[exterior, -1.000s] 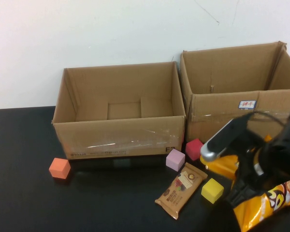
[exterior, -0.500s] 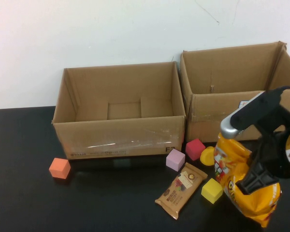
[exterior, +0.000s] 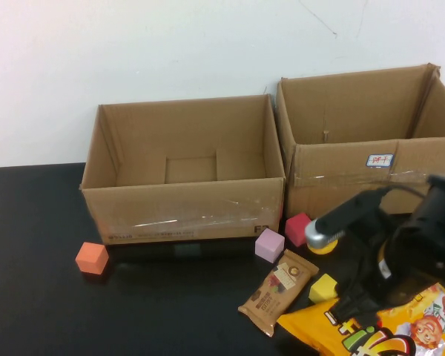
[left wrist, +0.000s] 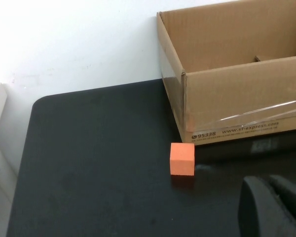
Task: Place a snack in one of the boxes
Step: Pick up the potato chip
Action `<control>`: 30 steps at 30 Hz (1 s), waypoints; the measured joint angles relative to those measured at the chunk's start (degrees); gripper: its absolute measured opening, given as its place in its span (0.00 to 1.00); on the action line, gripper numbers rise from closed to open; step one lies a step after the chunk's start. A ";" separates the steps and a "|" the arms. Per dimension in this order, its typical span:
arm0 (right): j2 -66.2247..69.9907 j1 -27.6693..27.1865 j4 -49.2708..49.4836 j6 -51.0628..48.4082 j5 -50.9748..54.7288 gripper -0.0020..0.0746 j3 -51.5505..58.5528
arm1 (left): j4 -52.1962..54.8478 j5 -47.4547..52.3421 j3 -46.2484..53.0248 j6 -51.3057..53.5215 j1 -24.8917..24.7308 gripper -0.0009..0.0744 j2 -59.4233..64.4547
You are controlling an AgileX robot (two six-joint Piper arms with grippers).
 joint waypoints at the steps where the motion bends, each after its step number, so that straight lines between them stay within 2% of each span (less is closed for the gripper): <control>1: 1.98 0.00 0.50 0.14 0.53 0.77 0.00 | 0.00 0.00 0.00 0.00 0.00 0.01 0.00; 4: 3.56 0.09 4.19 -1.70 1.43 0.83 0.00 | 0.00 0.00 0.00 0.00 0.00 0.01 0.00; 7: 3.64 1.14 9.63 -6.90 1.34 0.85 0.00 | 0.00 0.00 0.00 0.00 0.00 0.01 0.00; 12: 5.32 6.10 12.53 -12.33 -2.34 0.85 0.00 | 0.00 0.00 0.00 0.00 0.00 0.01 0.00; 16: 9.08 9.42 5.77 -10.88 -3.85 0.85 0.00 | 0.00 0.00 0.00 0.00 0.00 0.01 0.00; 23: 15.76 9.72 -11.43 -0.03 -4.37 0.85 -0.11 | 0.00 0.00 0.00 0.00 0.00 0.01 0.00; 28: 18.07 9.96 -15.25 3.87 -4.75 0.84 -0.23 | 0.00 0.00 0.00 0.00 0.00 0.01 0.00; 30: 18.42 10.01 -15.61 5.02 -4.88 0.80 -0.31 | 0.00 0.00 0.00 0.00 0.00 0.01 0.00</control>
